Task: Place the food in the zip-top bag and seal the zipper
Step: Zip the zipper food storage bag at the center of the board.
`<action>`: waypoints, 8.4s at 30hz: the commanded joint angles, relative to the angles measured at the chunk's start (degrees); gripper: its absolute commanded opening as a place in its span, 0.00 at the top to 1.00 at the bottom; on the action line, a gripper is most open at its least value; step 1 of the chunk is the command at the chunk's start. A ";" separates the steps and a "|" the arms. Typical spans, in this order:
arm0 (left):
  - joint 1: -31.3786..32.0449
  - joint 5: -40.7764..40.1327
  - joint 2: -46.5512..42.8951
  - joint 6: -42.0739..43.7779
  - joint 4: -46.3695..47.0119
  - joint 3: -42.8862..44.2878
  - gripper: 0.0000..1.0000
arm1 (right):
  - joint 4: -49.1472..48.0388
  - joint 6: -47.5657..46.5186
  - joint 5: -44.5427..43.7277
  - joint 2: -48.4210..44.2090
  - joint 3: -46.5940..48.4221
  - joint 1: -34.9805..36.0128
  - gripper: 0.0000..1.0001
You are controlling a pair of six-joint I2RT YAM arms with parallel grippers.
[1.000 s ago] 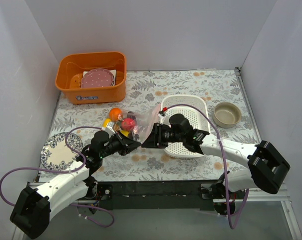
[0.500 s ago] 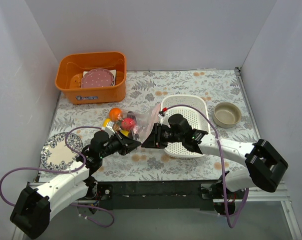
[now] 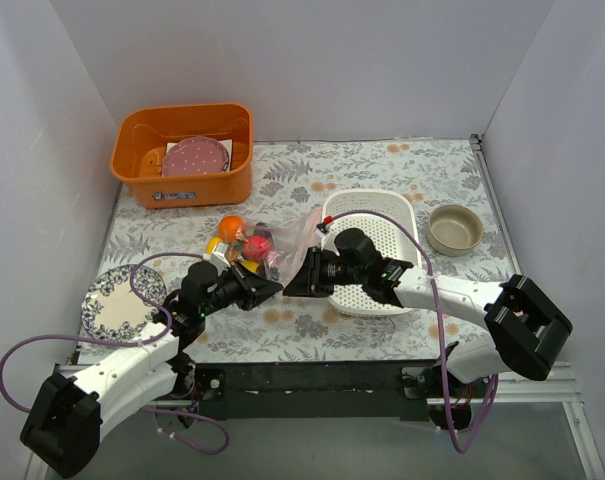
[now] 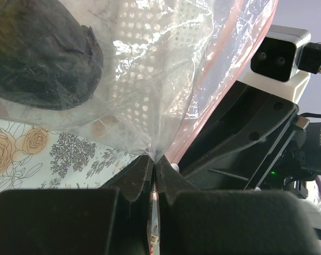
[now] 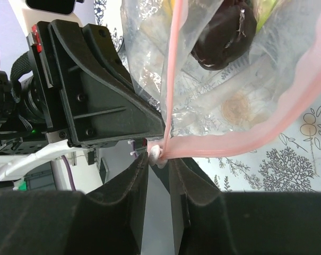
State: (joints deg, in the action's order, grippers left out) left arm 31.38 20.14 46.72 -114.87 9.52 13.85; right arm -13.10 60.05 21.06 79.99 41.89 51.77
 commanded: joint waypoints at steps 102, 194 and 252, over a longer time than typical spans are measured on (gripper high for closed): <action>1.58 -4.32 -3.65 -23.12 15.18 -7.96 0.76 | -5.62 -0.55 -3.48 -1.32 -1.02 -1.23 0.84; 1.58 -2.48 -5.06 -9.58 -7.67 0.31 1.00 | -7.02 2.52 -5.85 -4.75 -3.83 -7.47 0.83; 1.50 -3.70 -11.65 -7.92 -15.66 0.04 1.00 | -7.29 -0.64 -5.06 -3.96 -3.39 -15.03 0.83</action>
State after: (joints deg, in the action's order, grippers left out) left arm 32.82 16.91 35.66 -115.09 -1.85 12.80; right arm -19.03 61.25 18.02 77.19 37.60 38.41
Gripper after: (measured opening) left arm 0.012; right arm 0.170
